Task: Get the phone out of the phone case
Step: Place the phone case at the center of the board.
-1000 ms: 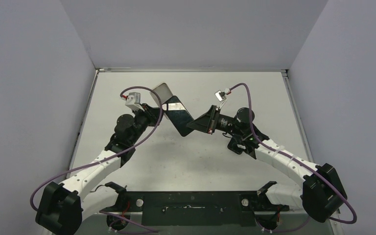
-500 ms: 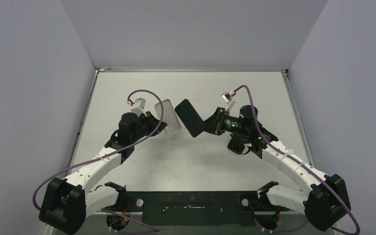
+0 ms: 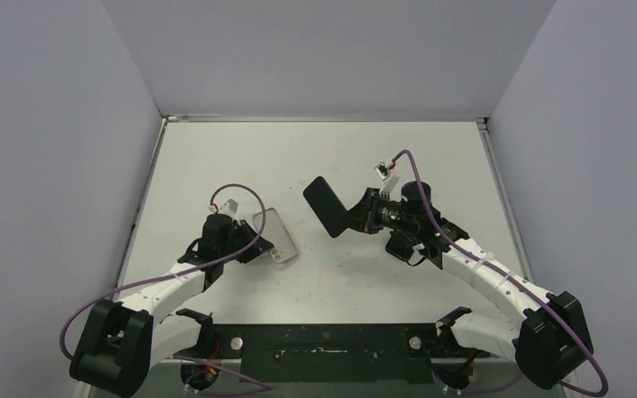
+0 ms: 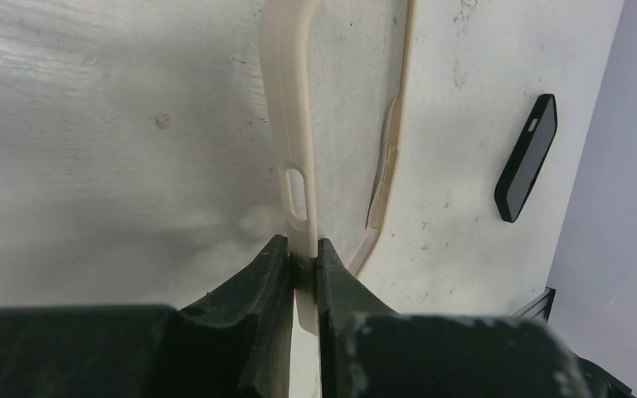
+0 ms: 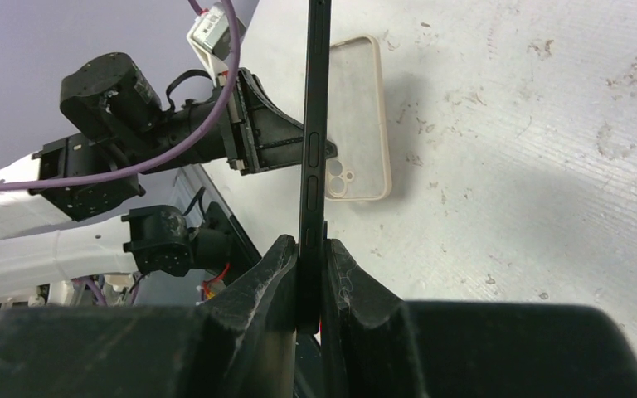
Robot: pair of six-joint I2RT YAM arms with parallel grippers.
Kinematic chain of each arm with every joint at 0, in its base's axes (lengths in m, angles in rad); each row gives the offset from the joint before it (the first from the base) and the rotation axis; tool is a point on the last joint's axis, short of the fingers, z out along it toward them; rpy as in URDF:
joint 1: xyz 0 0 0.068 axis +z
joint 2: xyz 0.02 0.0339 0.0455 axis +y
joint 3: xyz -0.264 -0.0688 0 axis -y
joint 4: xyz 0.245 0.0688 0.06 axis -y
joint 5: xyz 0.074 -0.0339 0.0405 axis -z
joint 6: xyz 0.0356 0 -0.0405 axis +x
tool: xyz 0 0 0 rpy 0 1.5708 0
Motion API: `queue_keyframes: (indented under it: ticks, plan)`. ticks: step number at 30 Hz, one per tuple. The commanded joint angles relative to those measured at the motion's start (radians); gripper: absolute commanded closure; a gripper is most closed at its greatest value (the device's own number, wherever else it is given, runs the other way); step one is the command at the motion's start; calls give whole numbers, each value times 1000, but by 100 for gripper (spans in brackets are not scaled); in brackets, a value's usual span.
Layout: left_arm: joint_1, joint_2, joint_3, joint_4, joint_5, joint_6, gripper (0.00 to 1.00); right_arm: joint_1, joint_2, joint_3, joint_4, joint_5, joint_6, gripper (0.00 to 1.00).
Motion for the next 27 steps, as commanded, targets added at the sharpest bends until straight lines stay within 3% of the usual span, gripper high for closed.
queue_keyframes:
  ticks: [1,10,14,19,27]
  plan:
    - [18,46,21,65,8,1,100,-2,12,-18,101,23,-14,100]
    - [19,79,-37,110,-26,5,90,-1,39,-52,119,47,-17,100]
    - [19,80,-26,104,-31,19,69,0,45,-64,125,52,-13,100]
    - [19,38,-11,52,-43,35,52,-3,43,-68,116,59,-19,100]
    - [30,-102,133,-206,-108,145,25,-57,43,-57,50,96,-74,100]
